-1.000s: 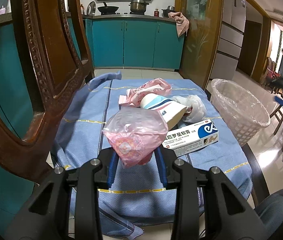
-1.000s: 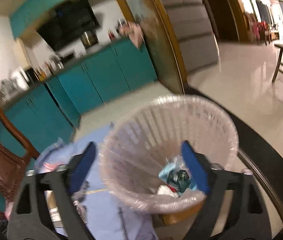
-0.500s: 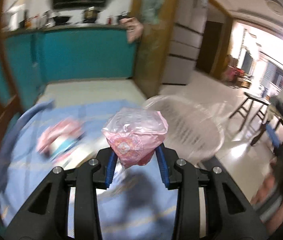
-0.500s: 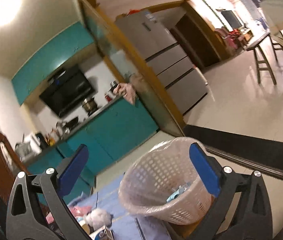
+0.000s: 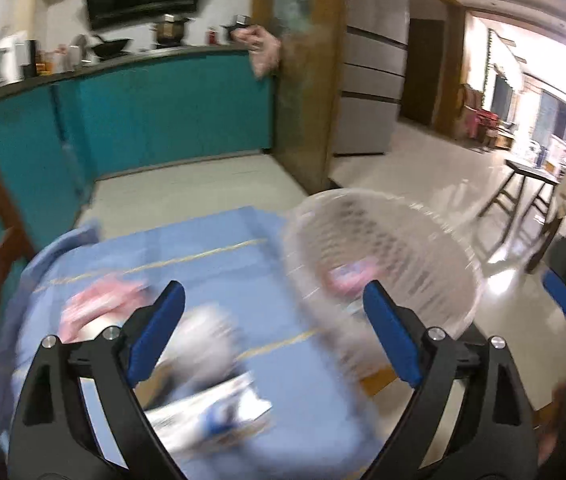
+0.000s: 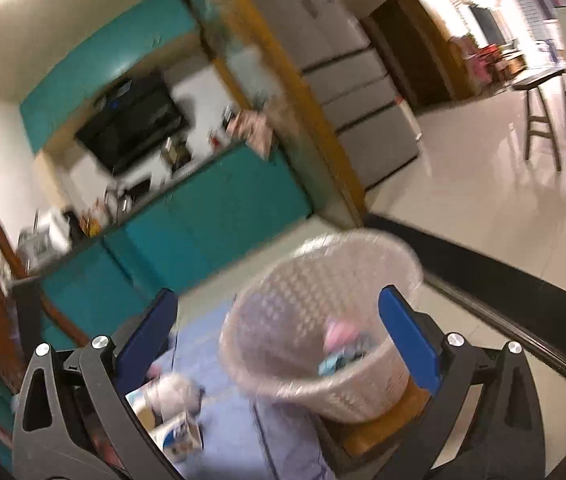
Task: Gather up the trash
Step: 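Swing the pink bag over the basket and open the left tool, then move the right tool to the white plastic bag and grasp it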
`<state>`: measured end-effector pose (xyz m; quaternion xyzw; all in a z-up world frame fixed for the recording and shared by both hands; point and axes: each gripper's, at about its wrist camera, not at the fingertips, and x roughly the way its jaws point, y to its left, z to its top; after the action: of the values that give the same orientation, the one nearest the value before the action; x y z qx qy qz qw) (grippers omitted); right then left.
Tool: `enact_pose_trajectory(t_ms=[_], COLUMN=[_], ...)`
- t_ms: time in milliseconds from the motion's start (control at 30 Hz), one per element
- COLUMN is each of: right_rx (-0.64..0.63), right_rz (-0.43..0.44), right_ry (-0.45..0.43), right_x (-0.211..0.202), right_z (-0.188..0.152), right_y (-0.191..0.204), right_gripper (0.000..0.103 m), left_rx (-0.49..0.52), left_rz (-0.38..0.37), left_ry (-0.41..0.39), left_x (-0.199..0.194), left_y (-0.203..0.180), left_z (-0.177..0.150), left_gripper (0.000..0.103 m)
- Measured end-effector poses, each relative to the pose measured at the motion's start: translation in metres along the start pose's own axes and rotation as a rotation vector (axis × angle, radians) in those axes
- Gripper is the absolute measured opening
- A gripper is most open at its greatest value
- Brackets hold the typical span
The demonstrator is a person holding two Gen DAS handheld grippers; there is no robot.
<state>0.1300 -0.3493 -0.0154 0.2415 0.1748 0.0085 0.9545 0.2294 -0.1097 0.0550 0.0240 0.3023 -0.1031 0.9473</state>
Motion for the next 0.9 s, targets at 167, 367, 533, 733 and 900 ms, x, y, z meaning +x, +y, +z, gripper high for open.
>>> enact_pose_trajectory(t_ms=[167,367,533,733,900], right_rx=[-0.204,-0.330,-0.419,-0.419,-0.417], right_rz=[0.045,0.083,0.118,0.101,0.097], right_ry=[0.224,0.277,0.286,0.288,0.295], right_x=[0.035,0.024,0.016,0.014,0.017], right_z=[-0.029,-0.061,-0.082,-0.082,-0.084], right_y=[0.052,0.096,0.123,0.121,0.118], right_gripper=[0.099,0.099,0.099,0.099,0.099], left_rx=[-0.120,-0.210,-0.182,-0.185,-0.183], left_rz=[0.132,0.206,0.188,0.174,0.169], left_ry=[-0.002,0.000,0.023,0.009,0.010], left_x=[-0.063,-0.092,-0.089,-0.093,-0.090], left_y=[0.072,0.116,0.111,0.110,0.109], left_z=[-0.054,-0.090,-0.094,-0.094,-0.094], left_gripper=[0.097,0.098,0.098,0.098,0.098])
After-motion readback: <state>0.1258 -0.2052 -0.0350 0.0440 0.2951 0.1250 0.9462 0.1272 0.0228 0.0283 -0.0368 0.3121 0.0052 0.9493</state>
